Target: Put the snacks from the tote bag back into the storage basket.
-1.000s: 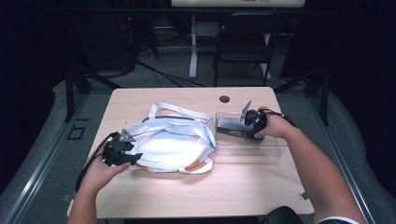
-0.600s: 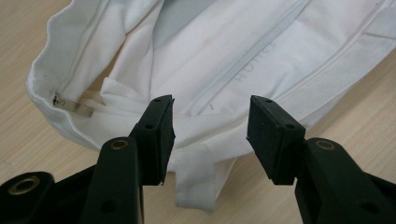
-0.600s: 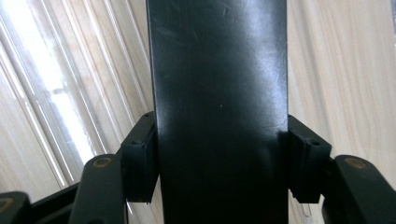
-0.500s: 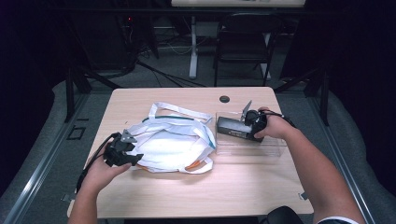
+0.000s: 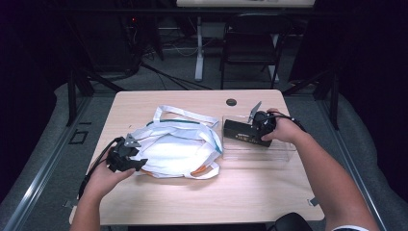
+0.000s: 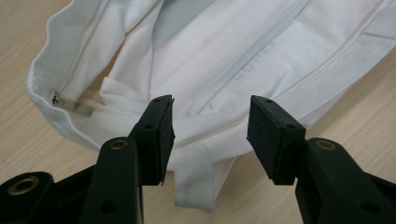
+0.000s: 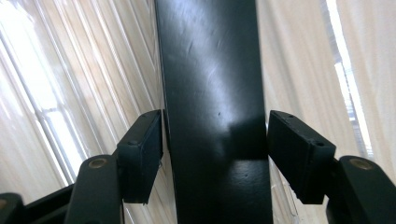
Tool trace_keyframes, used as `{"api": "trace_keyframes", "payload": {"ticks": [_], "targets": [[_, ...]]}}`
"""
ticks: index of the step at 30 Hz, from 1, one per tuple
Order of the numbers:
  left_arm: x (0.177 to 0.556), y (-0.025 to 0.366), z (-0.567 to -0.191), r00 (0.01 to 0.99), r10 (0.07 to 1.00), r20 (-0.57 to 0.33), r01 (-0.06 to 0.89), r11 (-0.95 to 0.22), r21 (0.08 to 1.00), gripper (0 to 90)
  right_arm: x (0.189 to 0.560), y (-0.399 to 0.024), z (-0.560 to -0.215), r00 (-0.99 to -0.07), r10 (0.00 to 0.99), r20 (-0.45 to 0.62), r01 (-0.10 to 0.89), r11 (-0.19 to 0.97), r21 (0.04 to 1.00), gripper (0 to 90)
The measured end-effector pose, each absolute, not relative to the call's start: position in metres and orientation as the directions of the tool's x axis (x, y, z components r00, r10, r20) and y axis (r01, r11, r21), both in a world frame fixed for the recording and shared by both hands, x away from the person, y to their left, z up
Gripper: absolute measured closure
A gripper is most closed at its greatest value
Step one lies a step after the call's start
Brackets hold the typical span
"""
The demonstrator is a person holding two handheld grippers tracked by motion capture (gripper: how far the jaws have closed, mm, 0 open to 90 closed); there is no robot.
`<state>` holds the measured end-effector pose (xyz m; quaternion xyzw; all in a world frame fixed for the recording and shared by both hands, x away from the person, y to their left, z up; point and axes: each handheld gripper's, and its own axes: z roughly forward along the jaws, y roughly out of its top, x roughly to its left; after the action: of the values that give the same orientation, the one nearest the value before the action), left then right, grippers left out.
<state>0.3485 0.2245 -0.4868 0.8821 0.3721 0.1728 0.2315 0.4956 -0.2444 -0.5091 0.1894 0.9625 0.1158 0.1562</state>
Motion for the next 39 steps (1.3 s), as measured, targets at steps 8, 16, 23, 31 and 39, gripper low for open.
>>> {"api": "trace_keyframes", "payload": {"ticks": [8,16,23,31,39], "targets": [[0.348,0.226,-0.485,0.662,0.738,0.133,0.575,-0.613,0.542,50.6,0.491,-0.242,-0.495,-0.86,0.451,-0.24,0.366,0.871,0.327,38.4],[0.348,0.227,-0.484,0.663,0.738,0.125,0.576,-0.61,0.544,50.6,0.486,-0.239,-0.49,-0.847,0.487,-0.213,0.4,0.848,0.348,41.0],[0.35,0.226,-0.485,0.662,0.739,0.127,0.574,-0.609,0.547,50.6,0.482,-0.238,-0.488,-0.833,0.505,-0.225,0.41,0.838,0.361,43.7],[0.353,0.224,-0.484,0.667,0.734,0.125,0.567,-0.61,0.554,50.6,0.475,-0.238,-0.486,-0.799,0.558,-0.224,0.45,0.802,0.392,45.2],[0.356,0.221,-0.484,0.678,0.725,0.124,0.559,-0.617,0.554,50.6,0.469,-0.245,-0.485,-0.764,0.61,-0.211,0.504,0.768,0.395,46.4]]}}
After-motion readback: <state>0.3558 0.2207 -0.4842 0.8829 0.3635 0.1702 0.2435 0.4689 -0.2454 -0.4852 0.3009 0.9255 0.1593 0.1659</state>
